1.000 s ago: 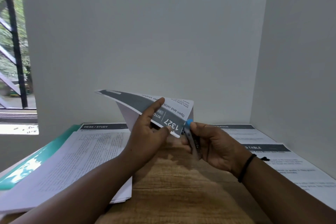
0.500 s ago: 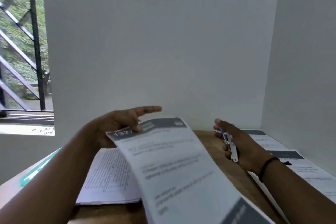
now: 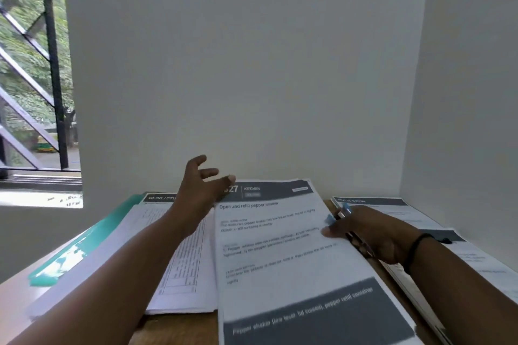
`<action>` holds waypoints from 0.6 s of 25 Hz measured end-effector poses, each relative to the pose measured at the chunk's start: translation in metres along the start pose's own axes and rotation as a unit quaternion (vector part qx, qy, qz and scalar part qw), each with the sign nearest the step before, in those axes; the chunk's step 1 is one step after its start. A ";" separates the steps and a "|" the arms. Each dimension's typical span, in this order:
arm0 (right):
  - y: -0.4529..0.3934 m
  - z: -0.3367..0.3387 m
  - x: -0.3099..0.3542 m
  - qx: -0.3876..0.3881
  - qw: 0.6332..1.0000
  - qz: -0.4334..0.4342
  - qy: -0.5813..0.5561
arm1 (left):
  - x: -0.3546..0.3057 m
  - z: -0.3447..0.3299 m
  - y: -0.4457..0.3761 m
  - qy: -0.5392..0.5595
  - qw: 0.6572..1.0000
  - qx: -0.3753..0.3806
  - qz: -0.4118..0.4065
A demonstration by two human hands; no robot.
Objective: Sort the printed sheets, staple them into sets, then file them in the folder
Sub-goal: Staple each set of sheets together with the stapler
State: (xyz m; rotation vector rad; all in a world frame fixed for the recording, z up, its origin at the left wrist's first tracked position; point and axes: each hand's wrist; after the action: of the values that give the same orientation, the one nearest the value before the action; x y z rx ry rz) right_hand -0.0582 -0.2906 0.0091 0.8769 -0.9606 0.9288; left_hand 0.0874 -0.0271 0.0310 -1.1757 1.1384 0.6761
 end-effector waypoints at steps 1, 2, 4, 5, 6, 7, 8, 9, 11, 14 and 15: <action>0.000 0.001 0.000 -0.042 0.999 0.020 -0.015 | 0.007 -0.004 0.001 -0.036 0.999 0.003 0.014; -0.002 0.002 -0.002 -0.086 0.995 0.041 0.006 | 0.015 -0.007 0.002 -0.114 0.993 0.023 0.018; -0.009 0.001 -0.008 -0.159 0.968 0.076 0.179 | 0.024 -0.013 0.008 -0.335 0.936 0.106 -0.008; -0.011 0.000 -0.010 -0.169 0.951 0.077 0.248 | 0.026 -0.018 0.014 -0.418 0.894 0.162 -0.027; -0.010 0.000 -0.010 -0.167 0.943 0.073 0.277 | 0.024 -0.022 0.020 -0.466 0.857 0.219 -0.026; -0.007 0.000 -0.007 -0.152 0.946 0.073 0.276 | 0.022 -0.027 0.025 -0.489 0.829 0.270 -0.003; -0.001 -0.003 -0.002 -0.115 0.951 0.071 0.279 | 0.019 -0.030 0.030 -0.500 0.806 0.315 0.034; 0.007 -0.007 0.003 -0.064 0.950 0.059 0.298 | 0.016 -0.033 0.035 -0.507 0.783 0.354 0.062; 0.021 -0.015 0.011 0.020 0.925 0.025 0.379 | 0.009 -0.040 0.043 -0.543 0.728 0.412 0.074; 0.037 -0.021 0.021 0.074 0.865 -0.042 0.495 | 0.001 -0.047 0.051 -0.567 0.689 0.445 0.076; 0.039 -0.020 0.022 0.078 0.857 -0.058 0.506 | 0.003 -0.047 0.050 -0.567 0.693 0.439 0.073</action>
State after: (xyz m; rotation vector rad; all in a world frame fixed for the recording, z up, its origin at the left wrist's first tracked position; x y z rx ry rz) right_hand -0.0825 -0.2537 0.0308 0.4395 0.0844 1.1737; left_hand 0.0284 -0.0574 0.0114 0.2570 0.3150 0.6634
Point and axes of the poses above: each hand's wrist, its own y-axis away from the middle knuckle, its own z-axis out of the back of the hand, x = y × z, and after that the axes turned 2 degrees about x, right-handed
